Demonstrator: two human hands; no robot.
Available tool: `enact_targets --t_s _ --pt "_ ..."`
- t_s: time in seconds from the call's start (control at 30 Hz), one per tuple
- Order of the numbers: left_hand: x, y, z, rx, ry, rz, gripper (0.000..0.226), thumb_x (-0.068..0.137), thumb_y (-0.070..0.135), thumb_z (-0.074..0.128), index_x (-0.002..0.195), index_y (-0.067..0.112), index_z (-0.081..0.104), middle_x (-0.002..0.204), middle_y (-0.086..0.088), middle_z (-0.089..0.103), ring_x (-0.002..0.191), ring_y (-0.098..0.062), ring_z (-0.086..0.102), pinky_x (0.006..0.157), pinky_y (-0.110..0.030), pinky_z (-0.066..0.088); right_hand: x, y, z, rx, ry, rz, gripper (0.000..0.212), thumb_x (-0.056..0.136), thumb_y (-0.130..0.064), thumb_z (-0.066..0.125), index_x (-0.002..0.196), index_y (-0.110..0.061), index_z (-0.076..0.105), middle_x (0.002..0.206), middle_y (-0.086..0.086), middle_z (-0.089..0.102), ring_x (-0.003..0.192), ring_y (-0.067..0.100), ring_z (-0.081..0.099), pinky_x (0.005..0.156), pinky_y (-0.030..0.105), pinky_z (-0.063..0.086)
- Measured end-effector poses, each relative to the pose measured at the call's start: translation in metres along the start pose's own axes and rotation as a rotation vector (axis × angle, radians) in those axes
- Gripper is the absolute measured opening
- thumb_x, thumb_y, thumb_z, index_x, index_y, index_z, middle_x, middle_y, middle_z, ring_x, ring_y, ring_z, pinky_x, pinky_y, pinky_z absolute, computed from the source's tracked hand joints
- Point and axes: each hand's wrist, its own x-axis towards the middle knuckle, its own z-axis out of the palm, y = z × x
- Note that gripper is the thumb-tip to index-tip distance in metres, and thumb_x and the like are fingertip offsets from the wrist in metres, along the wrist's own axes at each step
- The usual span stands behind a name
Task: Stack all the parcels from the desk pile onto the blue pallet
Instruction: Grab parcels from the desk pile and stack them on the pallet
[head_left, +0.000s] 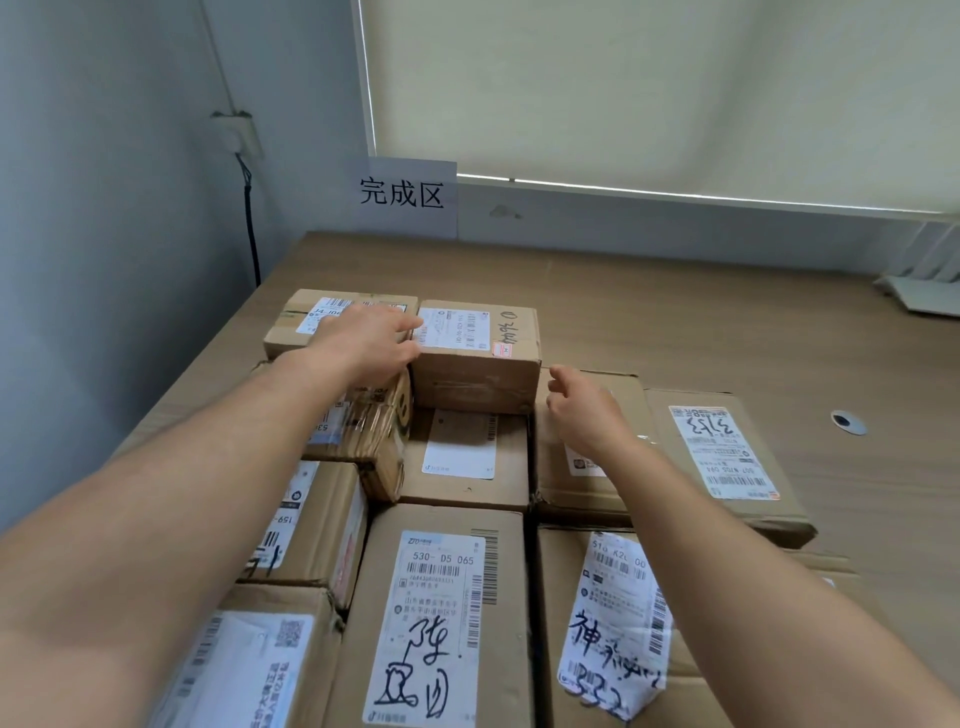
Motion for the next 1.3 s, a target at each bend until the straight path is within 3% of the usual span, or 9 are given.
enact_targets --t_s 0.1,0.23,0.43,0.6,0.77,0.93,1.1,1.2,1.3 --pt "-0.003 0.007 -0.002 0.023 0.051 0.004 0.048 0.095 0.038 0.043 0.142 0.03 0.038 0.15 0.003 0.035 0.138 -0.024 0.028 0.109 -0.045 0.027 -0.005 -0.002 -0.012 -0.145 0.144 -0.088 0.045 0.094 -0.015 0.041 0.139 -0.015 0.043 0.139 0.006 0.05 0.127 0.025 0.043 0.098 0.033 0.037" --pt "-0.015 0.037 -0.001 0.057 0.203 0.135 0.048 0.096 0.043 0.042 0.142 0.03 0.038 0.154 0.0 0.026 0.141 -0.02 0.02 0.113 -0.038 0.013 -0.022 -0.001 -0.035 -0.328 0.296 -0.205 0.039 0.096 -0.019 0.041 0.134 -0.015 0.048 0.133 0.004 0.051 0.121 0.023 0.043 0.09 0.034 0.039" --pt "-0.048 0.102 0.009 0.077 0.288 0.328 0.049 0.095 0.047 0.036 0.14 0.028 0.041 0.151 0.003 0.033 0.14 -0.017 0.024 0.113 -0.036 0.011 -0.062 0.015 -0.069 -0.483 0.431 -0.295 0.038 0.095 -0.022 0.044 0.131 -0.014 0.053 0.133 0.005 0.053 0.117 0.026 0.047 0.089 0.034 0.04" --pt "-0.089 0.154 0.025 0.055 0.267 0.387 0.052 0.094 0.05 0.032 0.14 0.028 0.041 0.147 0.005 0.04 0.136 -0.015 0.031 0.11 -0.032 0.015 -0.104 0.049 -0.09 -0.476 0.547 -0.359 0.026 0.081 -0.015 0.059 0.103 -0.005 0.069 0.107 0.015 0.066 0.094 0.037 0.061 0.074 0.042 0.052" --pt "-0.141 0.221 0.049 -0.094 0.268 0.363 0.054 0.089 0.048 0.035 0.134 0.023 0.052 0.138 0.001 0.052 0.13 -0.018 0.042 0.107 -0.037 0.026 -0.163 0.098 -0.109 -0.491 0.596 -0.315 0.026 0.067 -0.021 0.06 0.088 -0.009 0.071 0.095 0.013 0.069 0.08 0.033 0.065 0.062 0.035 0.053" --pt "-0.185 0.303 0.083 -0.077 0.266 0.42 0.053 0.081 0.047 0.038 0.108 0.015 0.07 0.112 -0.008 0.068 0.108 -0.03 0.062 0.093 -0.051 0.044 -0.216 0.167 -0.138 -0.568 0.635 -0.21 0.038 0.069 -0.029 0.059 0.1 -0.01 0.07 0.11 0.017 0.066 0.096 0.033 0.064 0.077 0.04 0.052" --pt "-0.221 0.392 0.105 -0.101 0.21 0.466 0.064 0.086 0.054 0.026 0.137 0.023 0.049 0.146 -0.005 0.041 0.139 -0.025 0.031 0.114 -0.047 0.015 -0.264 0.239 -0.174 -0.609 0.684 -0.12 0.047 0.068 -0.032 0.072 0.11 -0.011 0.068 0.119 0.018 0.063 0.109 0.034 0.061 0.091 0.05 0.046" --pt "-0.236 0.443 0.122 -0.092 0.166 0.524 0.06 0.085 0.052 0.032 0.127 0.019 0.059 0.136 -0.009 0.054 0.129 -0.03 0.047 0.106 -0.053 0.029 -0.294 0.281 -0.198 -0.614 0.715 -0.043 0.054 0.064 -0.034 0.08 0.111 -0.012 0.068 0.118 0.018 0.063 0.108 0.033 0.061 0.091 0.051 0.046" --pt "-0.253 0.491 0.139 -0.101 0.16 0.574 0.068 0.085 0.056 0.021 0.138 0.022 0.047 0.146 -0.006 0.042 0.138 -0.027 0.033 0.113 -0.045 0.011 -0.322 0.325 -0.222 -0.639 0.746 0.03 0.054 0.064 -0.035 0.081 0.111 -0.012 0.069 0.116 0.018 0.064 0.107 0.033 0.062 0.09 0.052 0.046"
